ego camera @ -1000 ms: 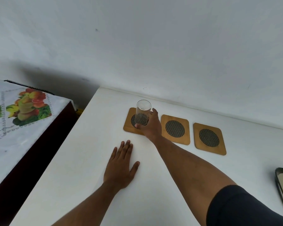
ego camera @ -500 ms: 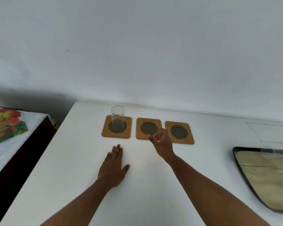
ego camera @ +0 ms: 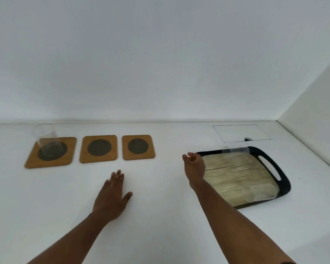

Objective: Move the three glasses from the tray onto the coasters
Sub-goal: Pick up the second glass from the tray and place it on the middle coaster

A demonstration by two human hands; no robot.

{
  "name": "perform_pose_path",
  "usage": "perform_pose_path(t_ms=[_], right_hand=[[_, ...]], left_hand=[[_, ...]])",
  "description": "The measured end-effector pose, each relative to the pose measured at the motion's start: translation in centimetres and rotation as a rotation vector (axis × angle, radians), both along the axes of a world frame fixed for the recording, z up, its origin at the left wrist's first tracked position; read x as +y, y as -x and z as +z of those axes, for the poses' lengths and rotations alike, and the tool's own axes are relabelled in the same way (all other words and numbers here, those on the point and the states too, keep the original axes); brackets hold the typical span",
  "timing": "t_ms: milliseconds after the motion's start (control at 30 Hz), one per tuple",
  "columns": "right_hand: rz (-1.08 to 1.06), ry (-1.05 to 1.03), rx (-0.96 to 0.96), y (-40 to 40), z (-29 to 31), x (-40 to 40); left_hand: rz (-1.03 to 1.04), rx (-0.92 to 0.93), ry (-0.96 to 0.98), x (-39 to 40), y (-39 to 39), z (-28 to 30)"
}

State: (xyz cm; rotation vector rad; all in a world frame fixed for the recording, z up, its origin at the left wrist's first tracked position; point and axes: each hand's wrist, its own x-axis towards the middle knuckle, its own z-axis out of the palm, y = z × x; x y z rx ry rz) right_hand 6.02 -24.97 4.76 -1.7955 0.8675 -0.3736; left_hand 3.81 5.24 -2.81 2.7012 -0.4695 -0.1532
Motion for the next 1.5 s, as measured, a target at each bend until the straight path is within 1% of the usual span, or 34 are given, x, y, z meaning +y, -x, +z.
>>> perform_pose_path(t_ms=[100,233,333,500,600,833,967,1033,1167,1233,1400,1500], right_hand=[[-0.112,-0.039,0.024,0.8,0.0,-6.5],[-0.204,-0.224,0.049,0.9,-0.8,-14.2],[-0.212,-0.339,0.088,0.8,-0.8,-19.0],[-0.181,-0.393,0.139,0.2,-1.5,-24.9],[-0.153,-0.400,0.183,-0.7,-1.2,-26.6],[-0.086,-0.436,0.305,-3.3,0.4,-27.9],[-0.093,-0.456,0.310,-4.0,0.4,-28.1],[-0.108,-0.479,0.280,-4.3,0.1,-27.9],[-0.123,-0.459,0.215,-3.6,-1.3,-27.2],[-0.122,-0.501,0.157,-2.7,-1.4,-26.3],[-0.065,-0.556,-0.008,0.3,-0.3,-21.3],[0.046,-0.576,-0.119,1.6,0.2,-17.8]], left_hand=[[0.005,-0.005,-0.019,-3.7,-0.1,0.0],[0.027,-0.013,-0.023,-7.8,0.1,-0.4],[0.071,-0.002,-0.041,-9.9,0.6,-1.3],[0.106,0.012,-0.095,-10.5,1.3,-2.6],[0.106,0.053,-0.128,-10.5,1.1,-2.6],[0.104,0.107,-0.178,-10.7,0.9,-2.4],[0.100,0.107,-0.178,-10.6,0.7,-2.5],[0.097,0.102,-0.176,-10.6,0.7,-2.7],[0.091,0.094,-0.168,-10.5,0.7,-2.7],[0.089,0.081,-0.163,-10.5,0.8,-2.6],[0.098,0.058,-0.118,-10.7,1.2,-2.2],[0.087,0.028,-0.070,-9.9,1.4,-1.8]])
